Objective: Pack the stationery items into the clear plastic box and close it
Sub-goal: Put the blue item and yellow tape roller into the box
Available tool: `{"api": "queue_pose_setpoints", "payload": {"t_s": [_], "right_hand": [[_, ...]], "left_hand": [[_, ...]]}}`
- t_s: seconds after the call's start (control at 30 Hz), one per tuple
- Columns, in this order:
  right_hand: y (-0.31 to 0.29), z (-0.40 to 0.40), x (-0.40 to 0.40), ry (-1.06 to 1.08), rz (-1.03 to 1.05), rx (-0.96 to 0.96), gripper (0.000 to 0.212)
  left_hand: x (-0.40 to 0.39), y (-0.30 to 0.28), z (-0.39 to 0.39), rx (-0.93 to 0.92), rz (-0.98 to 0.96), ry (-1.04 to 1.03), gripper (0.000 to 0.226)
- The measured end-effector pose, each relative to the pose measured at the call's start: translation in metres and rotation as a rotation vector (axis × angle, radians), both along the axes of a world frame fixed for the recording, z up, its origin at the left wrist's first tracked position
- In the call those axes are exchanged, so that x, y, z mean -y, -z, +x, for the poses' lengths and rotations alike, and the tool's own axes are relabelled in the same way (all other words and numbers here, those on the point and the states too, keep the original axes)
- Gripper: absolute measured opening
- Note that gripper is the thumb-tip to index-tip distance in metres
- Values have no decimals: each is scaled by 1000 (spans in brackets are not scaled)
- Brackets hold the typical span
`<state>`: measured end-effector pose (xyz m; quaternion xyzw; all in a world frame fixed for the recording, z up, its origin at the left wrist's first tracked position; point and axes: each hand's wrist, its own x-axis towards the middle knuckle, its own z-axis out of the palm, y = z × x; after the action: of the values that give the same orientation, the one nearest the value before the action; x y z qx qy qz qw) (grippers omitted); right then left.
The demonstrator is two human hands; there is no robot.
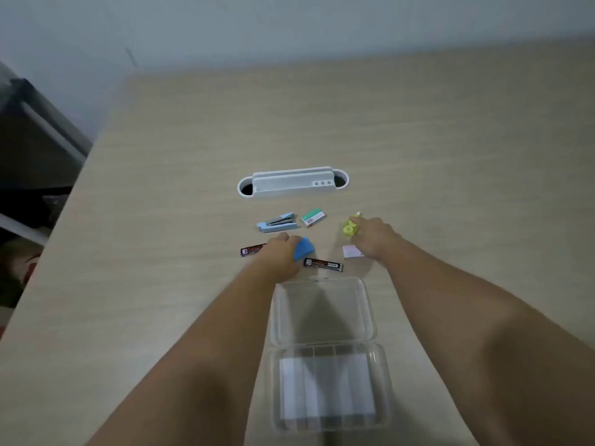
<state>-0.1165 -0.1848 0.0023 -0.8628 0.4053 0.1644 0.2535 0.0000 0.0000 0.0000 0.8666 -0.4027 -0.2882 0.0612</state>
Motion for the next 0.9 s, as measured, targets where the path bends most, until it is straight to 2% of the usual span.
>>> {"api": "queue_pose_setpoints", "payload": {"t_s": [0.17,0.27,0.33,0.43,0.53,0.63,0.7,0.8,0.9], "right_hand": [[7,12,2,-31,-32,-31,47],[10,19,5,-7,-43,21,43],[11,23,7,34,-43,69,40],[13,26,8,116,-100,115,30],[18,27,9,244,-64,204,26],[14,29,5,402,14,393,28],[6,29,-1,491,161,512,36],[-1,22,-15,457,359,628,46],[-8,4,-38,362,496,623,56]], "left_hand": [[14,8,8,56,-3,38,62],[18,12,10,35,-16,64,68],[20,15,11,30,-8,76,65],[19,16,11,15,-27,19,54],[15,10,7,0,-106,-93,54],[6,-2,2,-53,-183,-215,52],[-6,-11,0,-91,-220,-271,47],[-32,-24,-10,-187,-262,-359,42],[-66,-34,-27,-292,-295,-427,41]]}}
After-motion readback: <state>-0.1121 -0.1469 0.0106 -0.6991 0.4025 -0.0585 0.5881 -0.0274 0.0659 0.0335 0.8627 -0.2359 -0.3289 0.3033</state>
